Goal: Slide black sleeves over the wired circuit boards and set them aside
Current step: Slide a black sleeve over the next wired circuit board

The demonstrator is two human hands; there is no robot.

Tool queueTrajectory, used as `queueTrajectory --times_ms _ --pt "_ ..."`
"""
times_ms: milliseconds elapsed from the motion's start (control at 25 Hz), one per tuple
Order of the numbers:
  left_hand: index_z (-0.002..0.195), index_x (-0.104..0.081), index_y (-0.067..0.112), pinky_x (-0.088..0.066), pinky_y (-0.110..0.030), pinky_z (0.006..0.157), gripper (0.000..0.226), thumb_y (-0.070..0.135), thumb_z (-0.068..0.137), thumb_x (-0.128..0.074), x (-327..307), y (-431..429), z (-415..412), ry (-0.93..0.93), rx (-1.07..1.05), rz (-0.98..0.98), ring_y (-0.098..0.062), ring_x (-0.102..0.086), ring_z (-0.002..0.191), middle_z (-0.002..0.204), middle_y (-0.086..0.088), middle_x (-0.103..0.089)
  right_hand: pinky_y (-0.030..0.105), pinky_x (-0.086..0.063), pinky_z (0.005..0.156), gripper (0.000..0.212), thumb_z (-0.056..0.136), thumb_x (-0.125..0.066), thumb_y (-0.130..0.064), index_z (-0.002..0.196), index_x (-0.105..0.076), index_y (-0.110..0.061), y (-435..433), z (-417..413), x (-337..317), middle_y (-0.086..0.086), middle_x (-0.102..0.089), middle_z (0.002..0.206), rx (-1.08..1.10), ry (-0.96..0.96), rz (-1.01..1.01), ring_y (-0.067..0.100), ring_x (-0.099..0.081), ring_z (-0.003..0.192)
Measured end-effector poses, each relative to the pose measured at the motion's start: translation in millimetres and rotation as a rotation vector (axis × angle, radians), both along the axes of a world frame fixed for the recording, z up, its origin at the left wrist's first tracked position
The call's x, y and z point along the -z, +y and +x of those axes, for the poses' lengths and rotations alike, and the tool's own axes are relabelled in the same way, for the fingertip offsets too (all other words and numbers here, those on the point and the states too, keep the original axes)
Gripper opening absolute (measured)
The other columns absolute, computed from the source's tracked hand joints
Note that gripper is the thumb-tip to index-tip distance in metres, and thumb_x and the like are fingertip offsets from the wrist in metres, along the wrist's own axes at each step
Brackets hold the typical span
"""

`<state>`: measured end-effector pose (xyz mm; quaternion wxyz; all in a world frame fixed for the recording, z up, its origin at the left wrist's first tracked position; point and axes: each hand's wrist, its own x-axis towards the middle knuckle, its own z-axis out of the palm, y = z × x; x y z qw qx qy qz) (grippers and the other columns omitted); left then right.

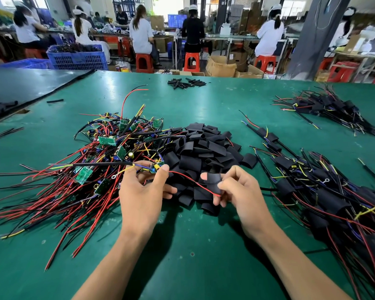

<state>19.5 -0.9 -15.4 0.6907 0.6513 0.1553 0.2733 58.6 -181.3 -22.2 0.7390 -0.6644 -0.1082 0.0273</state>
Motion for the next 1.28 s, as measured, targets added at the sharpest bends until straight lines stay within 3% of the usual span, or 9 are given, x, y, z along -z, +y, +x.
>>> queueTrajectory --times_ms 160,240,320,440,640,880,1000,1160,1280 --pt "0.096 -0.051 0.015 -0.057 -0.033 0.050 0.019 0.017 0.092 -0.069 -1 0 0 0.006 -0.012 -0.002 -0.031 -0.071 0.057 0.075 -0.006 -0.071 0.028 -0.045 0.051 0.013 0.075 -0.061 -0.007 0.079 -0.052 -0.015 1 1 3 0.013 -0.076 0.100 -0.099 0.037 0.125 0.020 -0.056 0.054" --pt "0.099 -0.051 0.012 -0.057 -0.032 0.049 0.020 0.017 0.092 -0.070 -3 1 0 -0.001 -0.032 -0.029 -0.032 -0.071 0.056 0.080 -0.013 -0.071 0.029 -0.047 0.053 0.022 0.076 -0.067 -0.010 0.097 -0.060 -0.014 -1 4 4 0.004 -0.076 0.093 -0.042 0.008 0.135 0.020 -0.059 0.057" --pt "0.104 -0.051 0.006 -0.057 -0.032 0.049 0.025 0.017 0.092 -0.070 -5 2 0 -0.009 -0.047 -0.041 -0.032 -0.071 0.057 0.082 -0.017 -0.071 0.024 -0.048 0.056 0.037 0.077 -0.070 -0.018 0.113 -0.067 -0.026 -5 7 4 -0.003 -0.074 0.093 0.063 -0.018 0.109 0.016 -0.062 0.064" --pt "0.106 -0.051 0.002 -0.059 -0.035 0.050 0.030 0.018 0.091 -0.071 -6 4 -2 -0.004 -0.051 -0.034 -0.033 -0.071 0.057 0.080 -0.017 -0.072 0.021 -0.052 0.067 0.030 0.087 -0.071 -0.017 0.108 -0.074 -0.037 -12 12 2 -0.006 -0.075 0.097 0.154 -0.072 0.120 0.012 -0.068 0.080" --pt "0.105 -0.052 0.005 -0.059 -0.035 0.051 0.028 0.019 0.091 -0.071 -6 4 -2 0.002 -0.062 -0.038 -0.031 -0.071 0.055 0.078 -0.014 -0.073 0.025 -0.057 0.074 0.021 0.087 -0.071 -0.011 0.101 -0.074 -0.025 -11 13 -2 0.004 -0.076 0.097 0.163 -0.083 0.245 0.028 -0.075 0.089" --pt "0.104 -0.052 0.001 -0.055 -0.030 0.047 0.028 0.017 0.090 -0.072 -6 6 0 -0.012 -0.084 -0.039 -0.029 -0.070 0.053 0.076 -0.015 -0.072 0.033 -0.058 0.085 0.026 0.090 -0.069 -0.009 0.105 -0.071 -0.030 -13 10 -2 0.007 -0.075 0.109 0.126 -0.148 0.139 0.031 -0.070 0.104" --pt "0.104 -0.052 0.004 -0.055 -0.030 0.047 0.027 0.017 0.091 -0.072 -7 6 0 -0.015 -0.080 -0.048 -0.029 -0.069 0.053 0.077 -0.015 -0.072 0.037 -0.054 0.094 0.025 0.083 -0.072 -0.019 0.103 -0.072 -0.034 -13 10 -1 -0.002 -0.075 0.111 0.117 -0.157 0.062 0.019 -0.069 0.107" --pt "0.105 -0.052 0.003 -0.055 -0.030 0.047 0.029 0.018 0.091 -0.072 -7 7 0 -0.024 -0.089 -0.055 -0.029 -0.070 0.053 0.079 -0.017 -0.072 0.019 -0.050 0.088 0.025 0.081 -0.071 -0.023 0.104 -0.071 -0.034 -15 10 0 -0.012 -0.073 0.108 0.090 -0.187 -0.045 0.003 -0.065 0.103" --pt "0.107 -0.052 0.005 -0.057 -0.031 0.048 0.030 0.019 0.090 -0.072 -7 8 0 -0.026 -0.107 -0.070 -0.030 -0.070 0.054 0.083 -0.019 -0.072 0.018 -0.049 0.090 0.025 0.085 -0.071 -0.015 0.106 -0.071 -0.029 -19 12 2 -0.005 -0.074 0.111 0.088 -0.199 -0.051 0.009 -0.066 0.105"
